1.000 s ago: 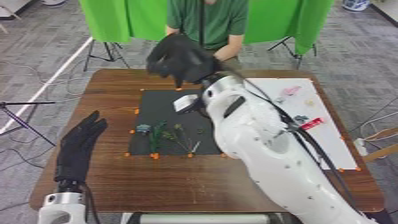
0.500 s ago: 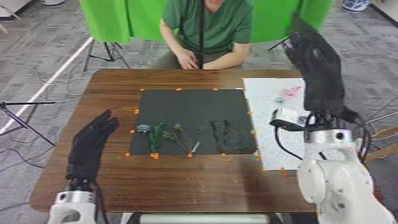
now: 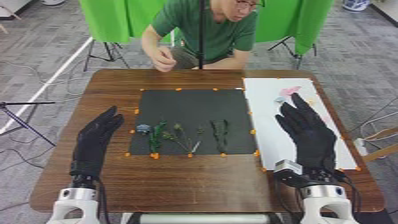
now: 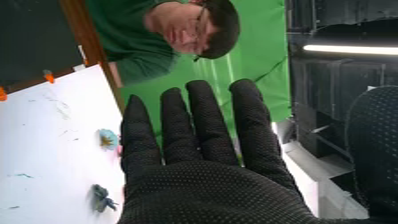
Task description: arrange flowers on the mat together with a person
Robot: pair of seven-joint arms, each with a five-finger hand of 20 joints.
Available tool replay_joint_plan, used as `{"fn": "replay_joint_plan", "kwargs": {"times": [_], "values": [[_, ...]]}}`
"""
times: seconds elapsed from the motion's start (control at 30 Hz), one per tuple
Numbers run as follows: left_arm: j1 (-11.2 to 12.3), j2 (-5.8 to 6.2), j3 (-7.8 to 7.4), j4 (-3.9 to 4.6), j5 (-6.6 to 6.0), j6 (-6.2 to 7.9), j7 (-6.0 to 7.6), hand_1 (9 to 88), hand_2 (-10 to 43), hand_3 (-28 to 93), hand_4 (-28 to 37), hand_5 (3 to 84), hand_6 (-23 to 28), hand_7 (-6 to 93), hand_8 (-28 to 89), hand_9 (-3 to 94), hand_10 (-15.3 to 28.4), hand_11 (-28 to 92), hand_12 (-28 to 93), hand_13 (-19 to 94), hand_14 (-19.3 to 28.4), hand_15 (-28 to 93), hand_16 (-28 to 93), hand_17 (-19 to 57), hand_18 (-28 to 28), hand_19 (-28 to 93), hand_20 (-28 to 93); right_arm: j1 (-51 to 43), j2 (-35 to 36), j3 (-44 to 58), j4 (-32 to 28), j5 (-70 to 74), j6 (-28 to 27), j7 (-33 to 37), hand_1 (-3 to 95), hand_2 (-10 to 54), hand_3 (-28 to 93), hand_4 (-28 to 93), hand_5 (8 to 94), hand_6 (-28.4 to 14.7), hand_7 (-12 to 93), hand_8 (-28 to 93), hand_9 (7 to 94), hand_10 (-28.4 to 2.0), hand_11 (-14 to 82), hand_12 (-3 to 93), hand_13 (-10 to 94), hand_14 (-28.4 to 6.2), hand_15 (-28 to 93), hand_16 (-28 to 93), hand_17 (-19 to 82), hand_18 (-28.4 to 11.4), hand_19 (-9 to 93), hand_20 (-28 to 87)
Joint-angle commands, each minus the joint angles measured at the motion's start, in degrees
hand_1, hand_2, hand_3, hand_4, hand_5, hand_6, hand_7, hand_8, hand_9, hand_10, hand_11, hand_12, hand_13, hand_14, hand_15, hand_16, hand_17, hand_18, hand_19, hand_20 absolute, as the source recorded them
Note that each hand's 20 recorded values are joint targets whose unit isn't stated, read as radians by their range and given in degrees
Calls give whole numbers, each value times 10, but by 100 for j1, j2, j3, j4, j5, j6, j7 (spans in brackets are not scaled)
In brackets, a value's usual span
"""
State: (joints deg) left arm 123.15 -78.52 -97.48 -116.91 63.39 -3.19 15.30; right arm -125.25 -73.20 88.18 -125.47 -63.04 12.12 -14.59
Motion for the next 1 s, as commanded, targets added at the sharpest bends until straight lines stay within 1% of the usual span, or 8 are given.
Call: {"fn": "replay_joint_plan", "kwargs": {"times": [0.03, 0.33, 0.53, 0.57, 0.63, 0.73, 0.83, 1.0], "values": [[-2, 5, 2, 5, 3, -74, -46, 228, -42, 676, -250, 440, 28, 79, -62, 437, 124, 111, 121, 327, 140, 89, 0, 62, 91, 16, 158, -110, -82, 40, -35, -57, -34, -140, 81, 50, 781, -193, 366, -5, 83, -89, 384, -149, 35, 91, 268, -108, 73, 112, 137, -129, 76, 251], [15, 14, 8, 4, -28, -39, -32, 229, -42, 675, -249, 439, 28, 78, -61, 436, 124, 110, 121, 326, 140, 89, 0, 62, 91, 16, 158, -74, -83, 42, -34, -45, -66, -204, 77, 49, 785, -194, 367, -5, 87, -90, 390, -147, 37, 93, 276, -111, 80, 109, 138, -132, 78, 251], [76, -21, -19, -6, -75, -22, -22, 229, -41, 672, -248, 439, 28, 78, -61, 437, 125, 110, 121, 327, 141, 89, 1, 62, 91, 16, 158, -80, -99, 12, -22, -114, -105, -102, 75, 50, 786, -193, 367, -4, 88, -90, 396, -150, 38, 94, 288, -114, 88, 108, 141, -133, 82, 252], [78, -23, -19, -8, -86, -16, -45, 229, -41, 672, -248, 440, 28, 78, -61, 436, 124, 110, 121, 327, 140, 89, 0, 62, 91, 16, 158, -94, -95, -4, -29, -104, -93, -96, 75, 51, 786, -193, 367, -5, 88, -90, 397, -150, 39, 94, 291, -114, 90, 109, 142, -133, 83, 252], [100, -20, -31, -10, -106, -13, -39, 229, -41, 672, -248, 440, 28, 79, -61, 436, 123, 109, 121, 327, 141, 89, 0, 62, 91, 16, 158, -54, -110, -30, -6, -145, -124, -46, 76, 51, 785, -194, 367, -5, 88, -90, 403, -153, 40, 94, 298, -116, 94, 110, 142, -134, 84, 253], [93, -52, -55, -10, -99, -9, -69, 230, -41, 672, -248, 440, 28, 78, -61, 436, 123, 109, 121, 327, 141, 89, 1, 62, 91, 16, 158, -29, -125, -69, 3, -241, -107, 10, 76, 52, 784, -194, 368, -5, 88, -90, 409, -155, 42, 95, 309, -117, 99, 112, 144, -135, 87, 254], [121, -49, -69, -22, -174, -6, -74, 230, -41, 671, -248, 439, 29, 78, -61, 437, 124, 110, 122, 327, 141, 89, 1, 62, 91, 16, 158, 0, -132, -92, 27, -322, -98, 41, 78, 54, 782, -195, 374, -7, 91, -89, 416, -155, 44, 96, 319, -123, 106, 115, 146, -137, 94, 257], [142, -54, -76, -45, -169, 6, -69, 230, -41, 672, -248, 439, 28, 78, -61, 436, 124, 110, 121, 327, 141, 89, 1, 62, 91, 16, 158, 5, -141, -135, 27, -436, 0, 80, 79, 57, 779, -194, 381, -9, 94, -90, 423, -155, 45, 98, 327, -125, 109, 118, 146, -138, 97, 257]]}}
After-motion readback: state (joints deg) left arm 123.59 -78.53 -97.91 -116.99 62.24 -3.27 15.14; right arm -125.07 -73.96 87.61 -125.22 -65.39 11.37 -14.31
